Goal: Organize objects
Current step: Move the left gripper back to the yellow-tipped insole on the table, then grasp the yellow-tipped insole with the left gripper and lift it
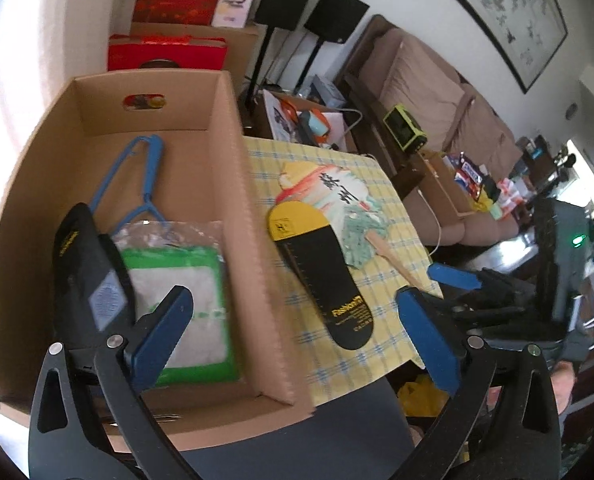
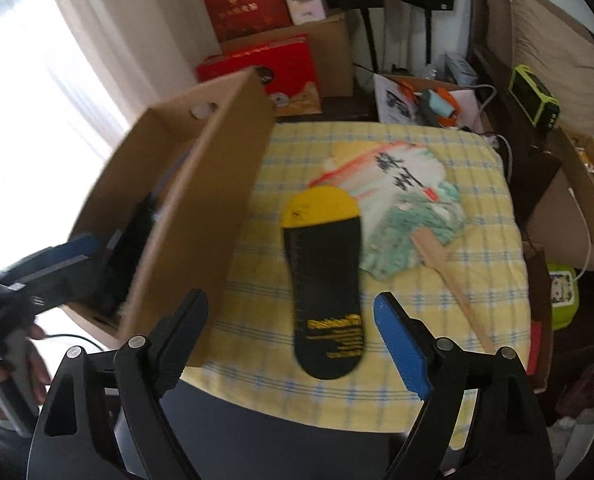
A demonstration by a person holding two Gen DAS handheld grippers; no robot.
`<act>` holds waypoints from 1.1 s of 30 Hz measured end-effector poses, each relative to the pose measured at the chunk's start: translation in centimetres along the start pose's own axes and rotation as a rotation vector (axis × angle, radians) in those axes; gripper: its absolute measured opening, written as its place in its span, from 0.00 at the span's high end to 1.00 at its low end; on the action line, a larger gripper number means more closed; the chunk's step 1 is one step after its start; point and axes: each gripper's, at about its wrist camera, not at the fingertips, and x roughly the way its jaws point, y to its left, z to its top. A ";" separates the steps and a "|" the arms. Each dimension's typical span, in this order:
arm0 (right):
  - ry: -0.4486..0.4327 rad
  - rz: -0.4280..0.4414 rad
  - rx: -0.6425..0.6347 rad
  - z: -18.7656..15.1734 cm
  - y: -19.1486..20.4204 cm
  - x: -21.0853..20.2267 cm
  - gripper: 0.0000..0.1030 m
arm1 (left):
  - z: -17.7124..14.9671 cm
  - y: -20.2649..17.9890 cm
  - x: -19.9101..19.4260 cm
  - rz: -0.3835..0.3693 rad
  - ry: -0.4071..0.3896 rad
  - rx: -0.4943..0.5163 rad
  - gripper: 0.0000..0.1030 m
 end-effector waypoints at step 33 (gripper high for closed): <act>-0.034 -0.166 -0.072 -6.3 -0.6 8.1 0.16 | 0.8 -4.5 4.8 0.124 0.021 0.031 0.00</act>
